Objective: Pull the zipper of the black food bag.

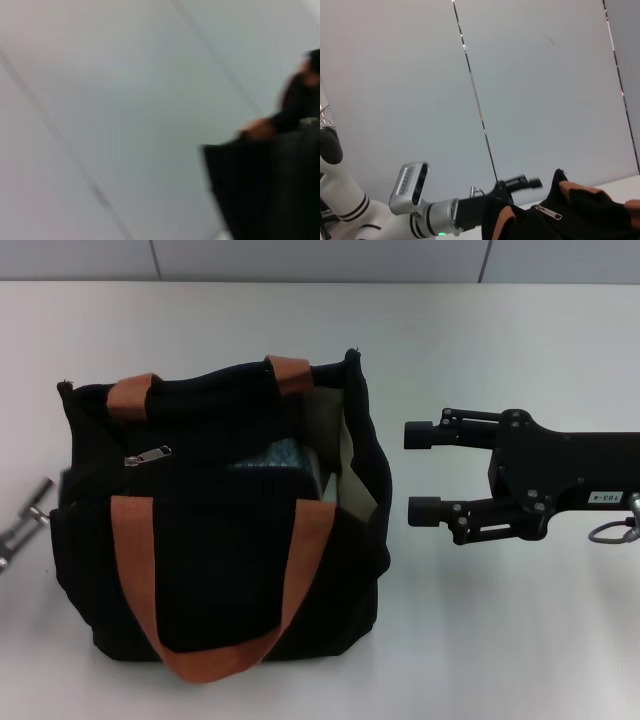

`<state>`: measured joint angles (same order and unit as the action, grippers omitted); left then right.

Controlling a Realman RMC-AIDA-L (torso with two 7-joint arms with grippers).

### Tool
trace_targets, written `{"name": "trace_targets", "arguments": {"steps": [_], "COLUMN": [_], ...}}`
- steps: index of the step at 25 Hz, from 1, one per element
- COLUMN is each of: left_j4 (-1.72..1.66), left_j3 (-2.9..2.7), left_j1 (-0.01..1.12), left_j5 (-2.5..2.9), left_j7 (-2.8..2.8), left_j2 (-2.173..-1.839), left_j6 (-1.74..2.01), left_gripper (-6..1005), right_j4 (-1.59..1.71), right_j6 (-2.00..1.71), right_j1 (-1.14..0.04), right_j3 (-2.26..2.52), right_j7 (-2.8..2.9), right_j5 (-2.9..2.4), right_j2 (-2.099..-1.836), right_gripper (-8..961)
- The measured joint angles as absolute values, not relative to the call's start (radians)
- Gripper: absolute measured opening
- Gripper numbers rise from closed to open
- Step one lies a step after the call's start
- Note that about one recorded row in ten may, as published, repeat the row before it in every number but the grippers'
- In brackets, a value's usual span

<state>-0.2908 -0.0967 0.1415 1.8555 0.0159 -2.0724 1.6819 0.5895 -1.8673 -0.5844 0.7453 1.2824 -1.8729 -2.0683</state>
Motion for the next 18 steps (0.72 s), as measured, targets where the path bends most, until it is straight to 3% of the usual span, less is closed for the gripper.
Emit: {"name": "trace_targets", "arguments": {"steps": [11,18], "left_j4": [-0.203,-0.235], "left_j3": [0.085,0.059], "left_j1": [0.129,0.063], "left_j5": [1.863,1.992], "left_j7": [0.103,0.088], "left_j2": [-2.071,-2.064], "left_j6": [1.785,1.784], "left_gripper": [756,750], "right_j4": [0.584,0.588], "right_j6": [-1.858,-1.857], "right_j1": [-0.582,-0.582], "right_j3": [0.745,0.746], "right_j7": [1.277,1.297], "right_j5": [-1.873,-1.874], "right_j2": [-2.068,-2.066], "right_gripper": [810,806]}}
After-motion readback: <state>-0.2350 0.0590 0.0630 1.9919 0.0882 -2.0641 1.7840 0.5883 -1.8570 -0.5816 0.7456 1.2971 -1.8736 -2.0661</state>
